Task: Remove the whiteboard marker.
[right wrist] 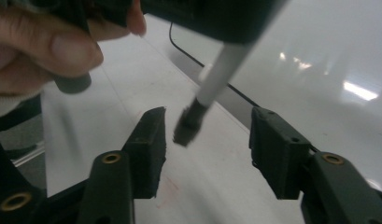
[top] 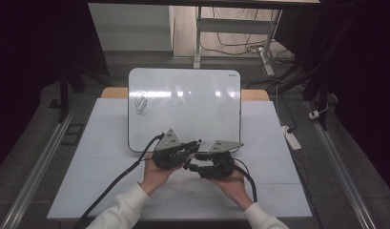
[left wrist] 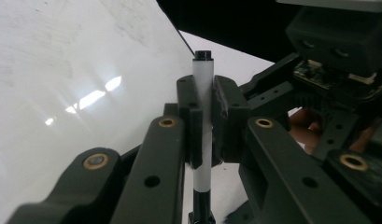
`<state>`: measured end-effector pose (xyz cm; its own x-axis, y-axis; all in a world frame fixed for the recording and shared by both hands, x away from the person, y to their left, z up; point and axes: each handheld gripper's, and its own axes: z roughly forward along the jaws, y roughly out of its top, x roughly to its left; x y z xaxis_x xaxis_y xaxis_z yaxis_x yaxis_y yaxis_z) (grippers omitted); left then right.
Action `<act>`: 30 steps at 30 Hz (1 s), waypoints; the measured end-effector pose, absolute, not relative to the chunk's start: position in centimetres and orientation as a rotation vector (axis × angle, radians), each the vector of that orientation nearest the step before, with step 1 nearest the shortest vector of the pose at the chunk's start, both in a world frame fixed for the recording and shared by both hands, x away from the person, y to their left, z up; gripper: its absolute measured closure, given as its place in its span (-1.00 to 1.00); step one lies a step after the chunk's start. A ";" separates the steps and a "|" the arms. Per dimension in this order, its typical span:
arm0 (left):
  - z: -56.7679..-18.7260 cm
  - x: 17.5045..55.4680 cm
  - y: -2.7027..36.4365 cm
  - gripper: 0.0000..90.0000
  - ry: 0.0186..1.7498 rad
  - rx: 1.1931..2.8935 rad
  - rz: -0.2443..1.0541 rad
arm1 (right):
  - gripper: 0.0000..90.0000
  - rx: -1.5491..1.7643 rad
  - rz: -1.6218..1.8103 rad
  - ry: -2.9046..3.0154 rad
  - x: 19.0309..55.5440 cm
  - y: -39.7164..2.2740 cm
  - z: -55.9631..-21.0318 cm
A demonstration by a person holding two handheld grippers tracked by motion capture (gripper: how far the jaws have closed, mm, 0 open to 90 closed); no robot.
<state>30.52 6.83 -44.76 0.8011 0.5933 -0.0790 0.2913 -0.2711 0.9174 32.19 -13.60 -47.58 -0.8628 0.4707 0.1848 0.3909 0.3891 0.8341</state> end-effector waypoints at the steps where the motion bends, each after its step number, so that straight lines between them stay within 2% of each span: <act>1: -44.8 30.5 6.8 0.81 0.670 1.872 0.338 | 0.15 0.798 1.496 2.554 32.3 -13.5 -47.6; 3: -44.8 30.4 6.6 0.81 0.665 1.877 0.347 | 0.19 0.807 1.499 2.564 32.3 -13.3 -47.6; 4: -44.8 30.3 6.5 0.81 0.661 1.881 0.358 | 0.31 0.836 1.497 2.582 32.5 -13.1 -47.7; 5: -44.8 30.3 6.5 0.81 0.661 1.881 0.358 | 0.31 0.836 1.497 2.582 32.5 -13.1 -47.7; 8: -44.8 30.2 6.3 0.81 0.655 1.887 0.357 | 0.56 0.882 1.507 2.614 32.9 -12.8 -47.8; 17: -45.0 29.9 5.7 0.80 0.644 1.908 0.369 | 0.71 0.973 1.472 2.650 33.4 -12.7 -48.1; 22: -45.0 30.1 5.9 0.73 0.635 1.890 0.307 | 0.72 0.964 1.459 2.639 33.4 -12.7 -48.2; 23: -44.8 30.2 6.1 0.69 0.636 1.879 0.298 | 0.72 0.956 1.461 2.632 33.4 -12.8 -48.1; 26: -43.9 30.0 7.3 0.19 0.654 1.870 0.330 | 0.72 0.915 1.465 2.582 33.2 -13.2 -47.8; 28: -43.4 29.7 8.4 0.13 0.664 1.902 0.364 | 0.72 0.910 1.466 2.571 33.2 -13.4 -47.6; 29: -43.2 29.2 9.7 -0.04 0.686 1.923 0.396 | 0.72 0.888 1.484 2.534 33.2 -13.9 -47.3; 30: -43.2 29.2 9.7 -0.06 0.686 1.923 0.396 | 0.72 0.888 1.484 2.534 33.2 -13.9 -47.3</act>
